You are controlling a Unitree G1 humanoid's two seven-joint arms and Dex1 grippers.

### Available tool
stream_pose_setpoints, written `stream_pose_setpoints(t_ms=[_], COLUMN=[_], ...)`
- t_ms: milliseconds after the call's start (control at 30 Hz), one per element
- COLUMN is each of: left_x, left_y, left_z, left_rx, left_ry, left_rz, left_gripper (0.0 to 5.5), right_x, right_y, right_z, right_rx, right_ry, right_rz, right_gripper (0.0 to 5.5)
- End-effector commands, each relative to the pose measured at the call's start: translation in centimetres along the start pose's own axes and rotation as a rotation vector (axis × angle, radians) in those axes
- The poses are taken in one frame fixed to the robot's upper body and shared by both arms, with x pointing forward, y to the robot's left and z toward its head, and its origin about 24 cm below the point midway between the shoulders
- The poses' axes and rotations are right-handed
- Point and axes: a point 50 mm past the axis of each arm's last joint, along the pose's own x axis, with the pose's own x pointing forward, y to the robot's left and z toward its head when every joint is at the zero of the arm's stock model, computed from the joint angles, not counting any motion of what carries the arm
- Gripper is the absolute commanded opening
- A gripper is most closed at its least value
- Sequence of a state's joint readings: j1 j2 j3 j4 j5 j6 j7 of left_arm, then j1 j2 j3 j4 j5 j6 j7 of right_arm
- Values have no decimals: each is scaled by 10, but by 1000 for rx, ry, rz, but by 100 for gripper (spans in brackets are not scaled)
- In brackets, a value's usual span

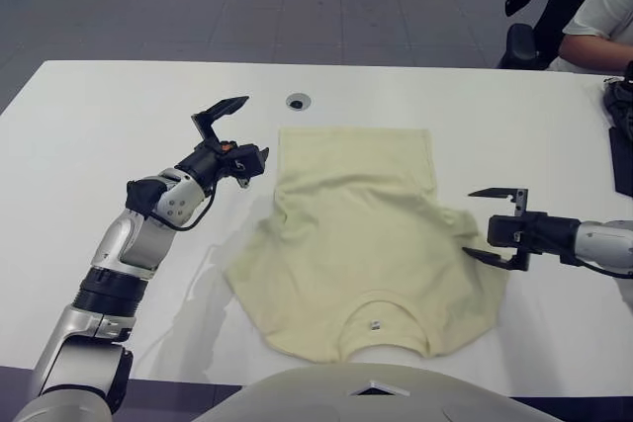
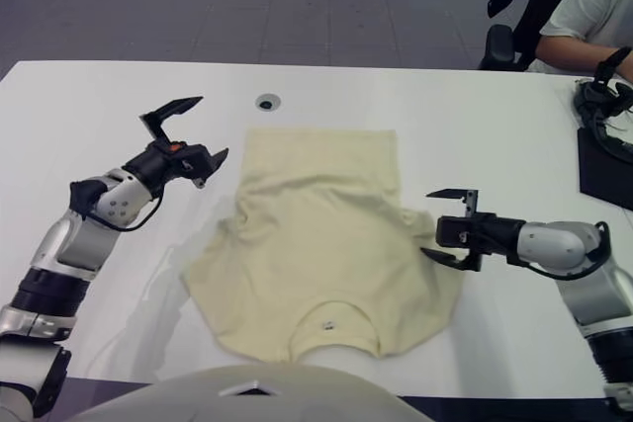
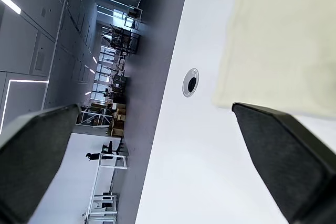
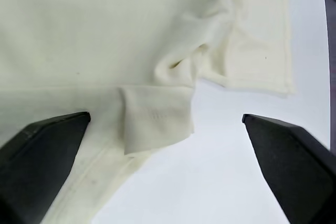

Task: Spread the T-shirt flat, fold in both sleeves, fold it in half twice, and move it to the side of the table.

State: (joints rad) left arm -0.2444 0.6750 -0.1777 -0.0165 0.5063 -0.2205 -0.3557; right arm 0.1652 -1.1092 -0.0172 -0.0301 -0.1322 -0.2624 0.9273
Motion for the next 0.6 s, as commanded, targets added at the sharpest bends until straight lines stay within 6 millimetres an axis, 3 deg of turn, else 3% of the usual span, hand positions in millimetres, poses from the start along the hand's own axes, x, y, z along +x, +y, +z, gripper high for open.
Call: stream_pose_setpoints(t_ms=[33, 267, 600], left_x=[-9, -11, -24], left_y=[-1, -6, -13], left_z=[0, 7, 25], left_rx=[8, 23, 33], left_ry=[9, -9, -64], left_rz=[-22, -46, -69], left_gripper=[538, 538, 538], right_x=[-5, -12, -21], right_y=[28, 20, -17], right_z=[13, 57, 35], right_rx=[25, -50, -160], right_ry=[-34, -197, -13], right_rz=[171, 160, -47], right_gripper=[540, 540, 540])
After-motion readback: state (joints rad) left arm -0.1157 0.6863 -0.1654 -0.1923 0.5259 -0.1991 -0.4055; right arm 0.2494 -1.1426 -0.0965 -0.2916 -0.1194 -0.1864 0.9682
